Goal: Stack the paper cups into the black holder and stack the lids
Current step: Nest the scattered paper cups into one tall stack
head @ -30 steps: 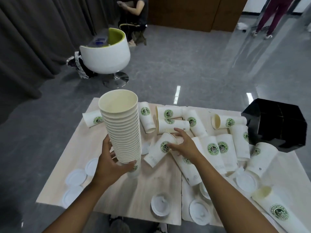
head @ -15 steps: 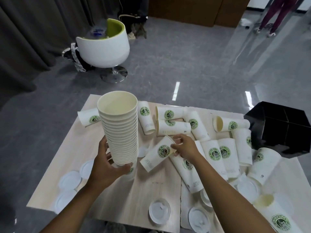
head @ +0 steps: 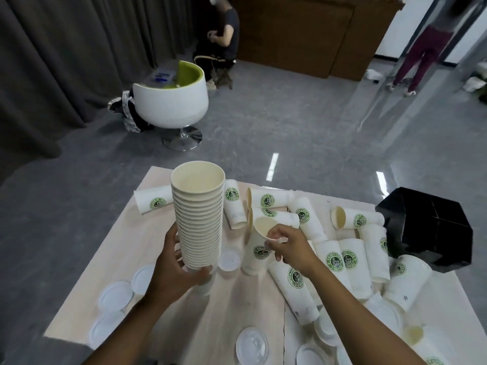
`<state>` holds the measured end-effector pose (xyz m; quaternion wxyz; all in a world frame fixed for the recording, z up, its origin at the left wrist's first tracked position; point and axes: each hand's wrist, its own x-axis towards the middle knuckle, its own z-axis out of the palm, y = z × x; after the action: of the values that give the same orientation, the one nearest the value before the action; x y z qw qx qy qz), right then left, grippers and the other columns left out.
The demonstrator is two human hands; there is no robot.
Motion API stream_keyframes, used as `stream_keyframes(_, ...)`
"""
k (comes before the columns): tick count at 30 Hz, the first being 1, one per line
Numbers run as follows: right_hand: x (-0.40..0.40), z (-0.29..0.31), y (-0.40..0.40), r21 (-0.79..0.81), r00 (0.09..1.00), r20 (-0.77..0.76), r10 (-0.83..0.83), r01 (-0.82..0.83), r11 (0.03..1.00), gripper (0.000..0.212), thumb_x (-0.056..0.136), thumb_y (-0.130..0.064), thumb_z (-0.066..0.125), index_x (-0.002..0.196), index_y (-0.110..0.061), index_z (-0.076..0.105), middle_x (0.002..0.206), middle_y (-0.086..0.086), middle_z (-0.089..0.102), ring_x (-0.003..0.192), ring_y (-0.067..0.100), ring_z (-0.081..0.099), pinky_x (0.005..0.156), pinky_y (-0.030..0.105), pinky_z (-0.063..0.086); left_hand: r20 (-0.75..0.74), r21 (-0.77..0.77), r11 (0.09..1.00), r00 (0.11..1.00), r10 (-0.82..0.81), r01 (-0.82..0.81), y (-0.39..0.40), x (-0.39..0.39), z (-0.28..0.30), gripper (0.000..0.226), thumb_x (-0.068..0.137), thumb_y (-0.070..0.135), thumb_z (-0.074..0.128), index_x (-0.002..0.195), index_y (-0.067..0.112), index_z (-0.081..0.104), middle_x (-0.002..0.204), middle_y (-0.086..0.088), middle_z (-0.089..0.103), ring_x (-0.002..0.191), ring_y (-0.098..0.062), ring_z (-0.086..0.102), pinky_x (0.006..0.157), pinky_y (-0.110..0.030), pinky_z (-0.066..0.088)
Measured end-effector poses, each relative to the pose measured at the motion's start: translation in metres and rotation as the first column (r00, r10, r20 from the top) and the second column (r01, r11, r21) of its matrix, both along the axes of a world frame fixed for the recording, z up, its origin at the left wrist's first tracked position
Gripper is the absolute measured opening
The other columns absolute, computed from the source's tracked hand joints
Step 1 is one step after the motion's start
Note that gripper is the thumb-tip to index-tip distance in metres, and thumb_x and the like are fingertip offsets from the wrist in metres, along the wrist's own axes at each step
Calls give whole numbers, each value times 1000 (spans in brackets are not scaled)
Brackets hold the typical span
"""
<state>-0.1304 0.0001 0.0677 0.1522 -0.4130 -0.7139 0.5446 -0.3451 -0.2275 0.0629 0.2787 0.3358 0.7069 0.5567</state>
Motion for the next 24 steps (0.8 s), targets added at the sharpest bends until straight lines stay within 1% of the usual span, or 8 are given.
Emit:
stream_keyframes(2, 0, 19, -5, 56, 999, -32, -10, 12, 998, 14, 86, -4, 77, 83, -8, 64, 84, 7, 62, 50, 19, 55, 46, 21, 36, -1, 9, 1000, 1000, 17, -17, -4, -1, 3, 116, 43, 44, 98, 132, 73, 31, 141, 26, 50, 120, -4, 62, 81, -18, 58)
stream_keyframes(4, -1, 45, -6, 133, 997, -68, -19, 28, 991, 14, 86, -4, 78, 84, -10, 65, 77, 5, 63, 53, 13, 55, 51, 24, 42, -3, 32, 999, 999, 33, -33, -7, -2, 6, 114, 42, 43, 97, 130, 76, 32, 141, 23, 51, 119, -6, 63, 84, -24, 59)
stream_keyframes(7, -3, 97, -5, 280, 987, -163, 12, 35, 959, 20, 85, -4, 78, 82, -20, 67, 72, 4, 64, 59, 13, 55, 59, 29, 46, -14, 63, 997, 999, 45, -44, -13, -2, 10, 114, 47, 32, 100, 131, 73, 35, 142, 18, 53, 117, -7, 66, 82, -26, 60)
stream_keyframes(10, -6, 159, -6, 399, 957, -277, 92, 27, 917, 28, 87, -1, 77, 81, -26, 66, 76, 14, 66, 60, 18, 54, 59, 33, 45, -26, 83, 995, 998, 49, -47, -19, -1, 12, 117, 57, 11, 101, 133, 71, 35, 135, 26, 56, 112, 1, 66, 78, -22, 60)
stream_keyframes(13, -10, 222, -15, 508, 907, -376, 189, 31, 861, 34, 88, 2, 75, 83, -30, 66, 71, 5, 65, 57, 16, 54, 55, 28, 45, -45, 70, 996, 997, 56, -53, -25, 5, 16, 117, 57, 11, 101, 138, 64, 34, 131, 24, 59, 110, -2, 67, 79, -22, 59)
stream_keyframes(16, -13, 275, -33, 596, 848, -442, 294, 33, 802, 26, 89, 2, 74, 87, -23, 65, 77, -6, 66, 56, 16, 54, 54, 23, 46, -60, 57, 996, 996, 68, -65, -31, 10, 20, 118, 53, 20, 101, 142, 58, 35, 134, 15, 58, 111, -7, 68, 83, -24, 60)
stream_keyframes(19, -18, 311, -55, 666, 803, -448, 394, 5, 746, 18, 92, -1, 73, 93, -16, 64, 85, -2, 65, 59, 21, 56, 55, 28, 49, -64, 60, 995, 995, 83, -79, -35, 16, 27, 115, 51, 27, 99, 140, 63, 35, 134, 16, 57, 112, -10, 68, 90, -33, 60)
stream_keyframes(24, -37, 328, -84, 692, 758, -428, 492, -75, 718, 10, 94, -2, 70, 99, -4, 62, 89, 3, 64, 60, 30, 57, 56, 27, 51, -37, 73, 993, 995, 95, -92, -40, 25, 43, 110, 53, 30, 98, 132, 70, 32, 134, 23, 52, 116, -7, 65, 96, -33, 58)
